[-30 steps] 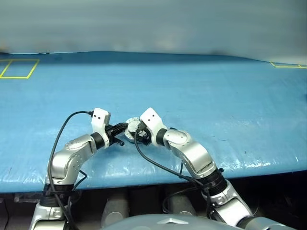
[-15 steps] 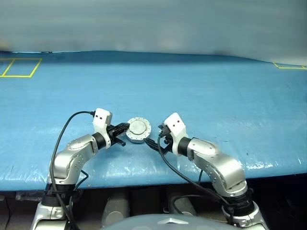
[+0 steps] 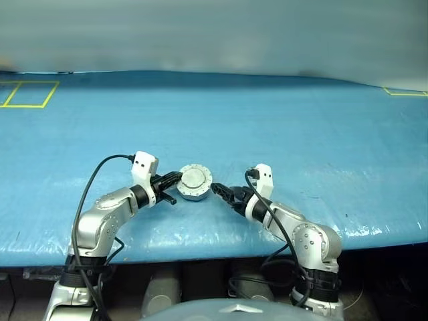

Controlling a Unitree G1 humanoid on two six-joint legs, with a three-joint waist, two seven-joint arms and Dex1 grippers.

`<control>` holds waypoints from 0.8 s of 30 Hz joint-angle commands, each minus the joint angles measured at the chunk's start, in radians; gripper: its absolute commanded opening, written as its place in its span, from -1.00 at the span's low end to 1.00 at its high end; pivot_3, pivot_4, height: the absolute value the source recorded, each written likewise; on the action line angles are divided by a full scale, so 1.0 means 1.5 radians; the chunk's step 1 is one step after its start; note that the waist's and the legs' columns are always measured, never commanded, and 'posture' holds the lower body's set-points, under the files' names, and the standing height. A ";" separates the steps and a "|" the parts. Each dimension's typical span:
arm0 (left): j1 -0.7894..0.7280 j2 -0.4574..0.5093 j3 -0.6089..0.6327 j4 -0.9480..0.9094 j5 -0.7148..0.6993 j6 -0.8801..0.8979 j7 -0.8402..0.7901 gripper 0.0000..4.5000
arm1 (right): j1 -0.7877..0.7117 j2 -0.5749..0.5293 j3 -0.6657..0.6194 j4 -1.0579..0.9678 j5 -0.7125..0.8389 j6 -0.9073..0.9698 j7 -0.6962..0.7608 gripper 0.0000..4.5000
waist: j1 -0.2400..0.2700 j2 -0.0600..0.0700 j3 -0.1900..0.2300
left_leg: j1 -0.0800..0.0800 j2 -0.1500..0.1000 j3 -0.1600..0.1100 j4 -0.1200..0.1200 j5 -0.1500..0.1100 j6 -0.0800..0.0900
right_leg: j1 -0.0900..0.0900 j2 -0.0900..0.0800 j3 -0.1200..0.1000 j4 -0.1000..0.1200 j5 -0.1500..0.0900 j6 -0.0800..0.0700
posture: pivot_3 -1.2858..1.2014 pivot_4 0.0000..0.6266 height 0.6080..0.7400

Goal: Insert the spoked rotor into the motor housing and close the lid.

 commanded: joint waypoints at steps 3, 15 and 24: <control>0.017 -0.003 -0.022 0.006 0.005 0.007 -0.009 -1.00 | -0.018 0.142 -0.013 0.035 0.122 -0.022 -0.055 0.99 | -0.001 0.000 0.000 | 0.000 0.000 0.000 0.000 0.000 0.000 | 0.000 0.000 0.000 0.000 -0.001 0.001 | 0.03 -0.52 1.00; 0.014 -0.005 -0.027 0.015 0.007 0.002 -0.013 -1.00 | -0.004 0.135 0.047 0.119 0.312 -0.081 -0.117 0.99 | 0.000 0.000 0.000 | 0.000 0.000 0.000 0.000 0.000 0.000 | 0.000 0.000 0.000 0.000 -0.002 0.003 | 0.03 -0.52 1.00; 0.014 -0.004 -0.026 0.019 0.010 -0.001 -0.015 -1.00 | 0.023 0.096 0.058 0.146 0.434 -0.111 -0.125 0.13 | -0.002 0.001 0.000 | 0.000 0.000 0.000 0.000 0.000 0.001 | 0.000 0.000 0.000 0.000 -0.002 0.003 | 0.03 -0.52 1.00</control>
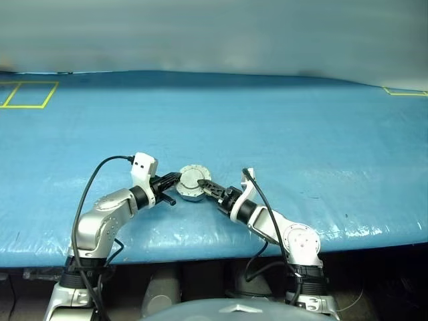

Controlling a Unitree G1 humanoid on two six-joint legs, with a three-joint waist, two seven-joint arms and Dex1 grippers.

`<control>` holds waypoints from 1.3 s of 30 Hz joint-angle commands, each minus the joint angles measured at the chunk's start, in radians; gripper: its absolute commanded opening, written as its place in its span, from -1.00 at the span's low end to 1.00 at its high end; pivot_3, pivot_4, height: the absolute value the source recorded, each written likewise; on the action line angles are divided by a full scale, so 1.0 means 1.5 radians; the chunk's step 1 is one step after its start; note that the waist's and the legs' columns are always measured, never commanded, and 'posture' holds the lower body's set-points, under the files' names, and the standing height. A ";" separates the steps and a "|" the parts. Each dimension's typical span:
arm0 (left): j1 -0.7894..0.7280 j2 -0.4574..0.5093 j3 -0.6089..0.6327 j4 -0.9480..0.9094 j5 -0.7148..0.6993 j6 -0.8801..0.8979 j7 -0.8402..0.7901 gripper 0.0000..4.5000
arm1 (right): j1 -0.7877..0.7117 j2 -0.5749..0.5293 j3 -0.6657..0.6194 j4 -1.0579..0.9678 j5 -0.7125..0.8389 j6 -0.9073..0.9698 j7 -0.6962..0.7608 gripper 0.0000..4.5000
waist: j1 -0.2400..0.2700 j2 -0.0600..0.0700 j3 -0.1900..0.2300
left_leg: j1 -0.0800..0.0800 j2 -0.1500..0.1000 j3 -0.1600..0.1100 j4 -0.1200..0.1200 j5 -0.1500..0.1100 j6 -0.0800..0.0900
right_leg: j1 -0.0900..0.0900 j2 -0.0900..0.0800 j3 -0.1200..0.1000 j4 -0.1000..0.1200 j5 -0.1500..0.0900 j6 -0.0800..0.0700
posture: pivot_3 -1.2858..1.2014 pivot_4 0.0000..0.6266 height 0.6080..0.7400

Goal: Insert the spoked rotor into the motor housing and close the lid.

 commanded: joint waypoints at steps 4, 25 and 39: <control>0.009 -0.004 -0.026 0.018 0.007 0.009 -0.014 -1.00 | 0.024 0.069 0.026 -0.018 0.076 0.000 -0.008 -0.45 | 0.000 0.000 0.000 | 0.000 0.000 0.000 0.000 0.000 0.000 | 0.000 0.000 0.000 0.000 0.000 0.000 | 0.03 -0.52 1.00; 0.000 -0.099 0.156 -0.017 -0.156 0.110 0.049 0.29 | 0.040 0.058 0.045 -0.050 0.103 -0.044 -0.025 -0.49 | -0.006 0.000 0.003 | -0.002 0.000 0.000 0.000 0.000 0.000 | -0.001 0.000 0.000 0.000 0.000 0.001 | 0.03 -0.52 1.00; 0.070 -0.316 0.344 0.003 -0.609 0.163 0.257 1.00 | -0.035 0.037 0.026 -0.084 0.176 -0.117 -0.056 -0.49 | -0.006 -0.003 0.007 | -0.004 0.001 -0.004 0.002 0.000 0.000 | -0.001 0.004 0.001 -0.001 0.000 0.002 | 0.03 -0.52 1.00</control>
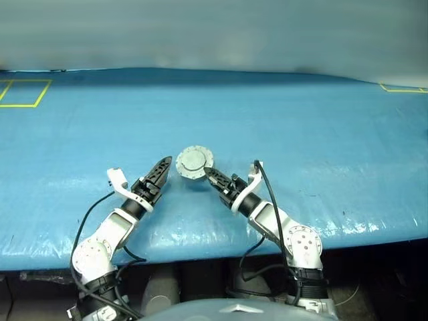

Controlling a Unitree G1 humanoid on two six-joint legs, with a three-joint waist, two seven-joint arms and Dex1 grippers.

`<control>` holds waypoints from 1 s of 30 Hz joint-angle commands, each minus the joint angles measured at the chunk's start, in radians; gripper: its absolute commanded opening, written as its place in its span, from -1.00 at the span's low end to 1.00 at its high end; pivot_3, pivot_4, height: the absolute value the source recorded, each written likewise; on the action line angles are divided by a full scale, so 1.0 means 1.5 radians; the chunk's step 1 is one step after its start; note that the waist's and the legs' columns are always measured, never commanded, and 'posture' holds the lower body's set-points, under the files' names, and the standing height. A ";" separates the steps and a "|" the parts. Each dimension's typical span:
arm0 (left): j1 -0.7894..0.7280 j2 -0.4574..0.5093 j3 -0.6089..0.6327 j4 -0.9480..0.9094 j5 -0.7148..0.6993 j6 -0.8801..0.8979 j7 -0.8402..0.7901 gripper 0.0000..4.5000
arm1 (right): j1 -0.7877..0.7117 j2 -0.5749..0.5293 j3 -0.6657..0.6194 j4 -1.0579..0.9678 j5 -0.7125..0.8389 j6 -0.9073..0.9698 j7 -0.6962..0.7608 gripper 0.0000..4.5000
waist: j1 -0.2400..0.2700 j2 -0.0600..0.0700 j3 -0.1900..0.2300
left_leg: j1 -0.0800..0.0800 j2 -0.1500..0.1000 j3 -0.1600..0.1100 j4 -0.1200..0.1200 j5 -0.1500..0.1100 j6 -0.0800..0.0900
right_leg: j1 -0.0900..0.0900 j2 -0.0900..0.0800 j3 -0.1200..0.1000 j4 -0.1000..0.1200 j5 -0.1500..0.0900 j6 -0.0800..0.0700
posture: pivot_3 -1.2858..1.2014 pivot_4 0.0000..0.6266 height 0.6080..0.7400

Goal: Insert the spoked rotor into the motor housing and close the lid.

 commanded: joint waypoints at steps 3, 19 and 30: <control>0.019 -0.022 -0.015 0.002 -0.134 -0.010 0.076 1.00 | -0.034 0.038 0.012 -0.049 0.055 -0.009 0.002 -0.49 | 0.001 0.000 0.000 | 0.000 0.000 -0.001 0.000 0.000 0.000 | 0.000 0.001 0.000 0.000 0.000 0.000 | 0.03 -0.52 1.00; 0.005 0.001 -0.103 0.047 -0.196 -0.065 0.088 1.00 | -0.005 0.032 0.090 -0.088 0.092 0.010 -0.029 -0.49 | 0.002 0.000 0.000 | 0.000 -0.001 -0.001 0.002 0.000 0.000 | 0.001 0.001 0.000 0.000 0.001 -0.003 | 0.03 -0.52 1.00; 0.007 0.016 -0.120 0.032 -0.244 -0.077 0.101 0.09 | -0.004 -0.013 0.098 -0.096 -0.020 -0.021 0.014 -0.49 | 0.001 0.000 0.000 | 0.000 -0.001 -0.001 0.002 0.000 0.000 | 0.001 0.001 0.000 0.000 0.001 -0.002 | 0.03 -0.52 1.00</control>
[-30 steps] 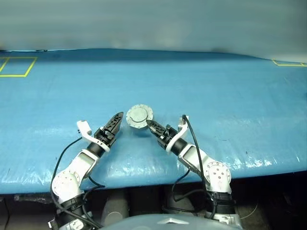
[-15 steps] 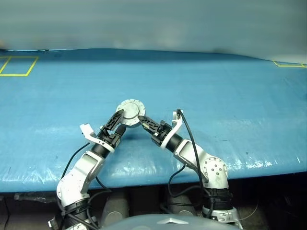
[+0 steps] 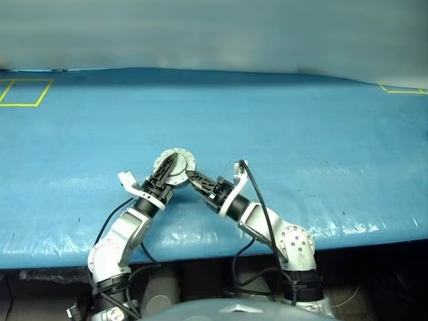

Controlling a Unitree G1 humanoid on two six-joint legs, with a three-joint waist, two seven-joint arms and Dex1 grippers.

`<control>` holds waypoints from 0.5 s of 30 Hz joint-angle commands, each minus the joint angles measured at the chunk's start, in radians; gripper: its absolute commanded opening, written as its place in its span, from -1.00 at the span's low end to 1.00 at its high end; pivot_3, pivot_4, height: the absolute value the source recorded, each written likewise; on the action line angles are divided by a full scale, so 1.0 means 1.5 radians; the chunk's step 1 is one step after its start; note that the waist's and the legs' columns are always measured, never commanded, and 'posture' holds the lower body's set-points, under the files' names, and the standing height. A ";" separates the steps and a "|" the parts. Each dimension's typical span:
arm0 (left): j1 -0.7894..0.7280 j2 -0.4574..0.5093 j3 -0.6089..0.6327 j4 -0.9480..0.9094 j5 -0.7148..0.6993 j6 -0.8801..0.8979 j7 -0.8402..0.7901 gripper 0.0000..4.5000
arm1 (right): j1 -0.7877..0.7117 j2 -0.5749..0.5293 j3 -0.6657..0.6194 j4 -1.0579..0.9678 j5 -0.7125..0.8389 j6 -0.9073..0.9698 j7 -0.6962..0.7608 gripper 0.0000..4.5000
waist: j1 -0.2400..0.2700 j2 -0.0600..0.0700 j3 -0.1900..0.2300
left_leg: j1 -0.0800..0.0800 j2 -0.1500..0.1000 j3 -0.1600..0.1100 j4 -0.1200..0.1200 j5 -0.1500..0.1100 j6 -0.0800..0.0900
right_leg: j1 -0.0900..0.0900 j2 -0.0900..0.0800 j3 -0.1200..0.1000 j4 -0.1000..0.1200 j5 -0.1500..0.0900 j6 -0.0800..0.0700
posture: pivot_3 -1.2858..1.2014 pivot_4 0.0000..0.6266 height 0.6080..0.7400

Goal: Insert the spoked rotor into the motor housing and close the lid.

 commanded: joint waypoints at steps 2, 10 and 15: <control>-0.012 0.013 -0.019 -0.030 -0.010 -0.013 0.011 0.09 | -0.018 -0.006 -0.001 -0.040 -0.057 -0.028 0.043 -0.49 | 0.000 0.000 0.000 | 0.000 0.000 0.000 0.000 0.000 0.000 | 0.000 0.000 0.000 0.000 0.000 0.000 | 0.03 -0.52 1.00; -0.089 0.044 -0.010 0.014 0.058 -0.079 0.058 0.09 | 0.003 -0.135 0.086 -0.127 -0.331 -0.082 0.113 0.56 | 0.006 0.000 0.000 | 0.000 -0.003 0.000 0.001 0.000 0.000 | 0.000 0.000 0.001 0.000 0.000 0.000 | 0.03 -0.52 1.00; -0.184 0.079 -0.005 0.125 0.145 -0.114 0.043 0.09 | 0.042 -0.216 0.154 -0.157 -0.557 -0.210 0.164 1.00 | 0.010 0.000 0.000 | 0.000 -0.004 -0.001 0.000 0.000 -0.001 | 0.001 0.000 0.000 0.000 0.000 0.000 | 0.03 -0.52 1.00</control>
